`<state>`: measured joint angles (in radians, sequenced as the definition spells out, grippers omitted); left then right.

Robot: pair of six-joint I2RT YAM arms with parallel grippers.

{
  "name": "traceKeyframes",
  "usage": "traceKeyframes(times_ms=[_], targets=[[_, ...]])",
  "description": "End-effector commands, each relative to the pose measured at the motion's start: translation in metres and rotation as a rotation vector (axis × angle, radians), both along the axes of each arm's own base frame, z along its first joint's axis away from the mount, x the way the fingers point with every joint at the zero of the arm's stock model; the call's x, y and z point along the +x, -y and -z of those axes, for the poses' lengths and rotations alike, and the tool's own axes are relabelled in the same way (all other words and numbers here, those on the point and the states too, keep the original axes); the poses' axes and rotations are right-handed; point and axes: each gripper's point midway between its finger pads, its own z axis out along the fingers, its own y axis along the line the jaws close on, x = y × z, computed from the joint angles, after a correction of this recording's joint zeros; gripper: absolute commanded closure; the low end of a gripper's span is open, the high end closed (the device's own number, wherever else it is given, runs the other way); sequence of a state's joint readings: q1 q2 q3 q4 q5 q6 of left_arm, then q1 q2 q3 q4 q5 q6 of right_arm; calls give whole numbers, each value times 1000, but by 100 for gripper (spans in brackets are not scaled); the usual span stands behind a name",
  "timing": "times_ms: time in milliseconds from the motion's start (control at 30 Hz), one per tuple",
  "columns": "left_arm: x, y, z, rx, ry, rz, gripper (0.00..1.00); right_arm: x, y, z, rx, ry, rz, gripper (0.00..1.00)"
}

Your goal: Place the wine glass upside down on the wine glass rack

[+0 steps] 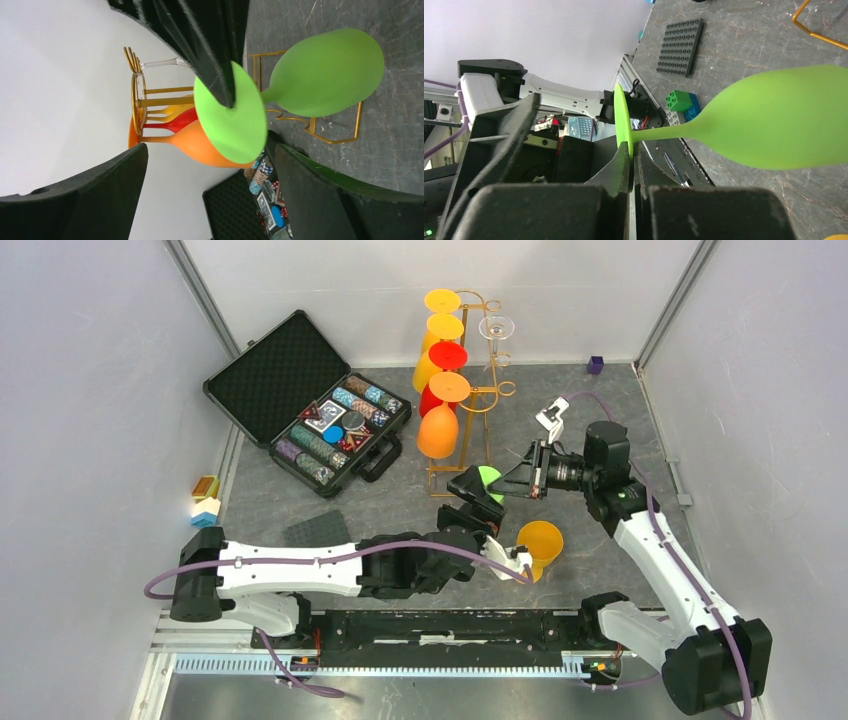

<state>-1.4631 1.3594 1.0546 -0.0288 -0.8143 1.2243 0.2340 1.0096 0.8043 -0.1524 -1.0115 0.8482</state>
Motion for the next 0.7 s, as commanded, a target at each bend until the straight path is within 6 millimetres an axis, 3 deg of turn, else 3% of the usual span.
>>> traceKeyframes(times_ms=[0,200,367,667], targets=[[-14,3,-16,-186,-174,25,0,2,1,-1,-39,59,-10,100],[-30,11,-8,-317,-414,45,0,4,5,2,-101,85,-7,100],[-39,18,-12,-456,-671,60,0,8,8,6,-151,99,-3,100],[-17,22,-40,-761,-1137,12,0,12,10,3,-175,125,6,100]])
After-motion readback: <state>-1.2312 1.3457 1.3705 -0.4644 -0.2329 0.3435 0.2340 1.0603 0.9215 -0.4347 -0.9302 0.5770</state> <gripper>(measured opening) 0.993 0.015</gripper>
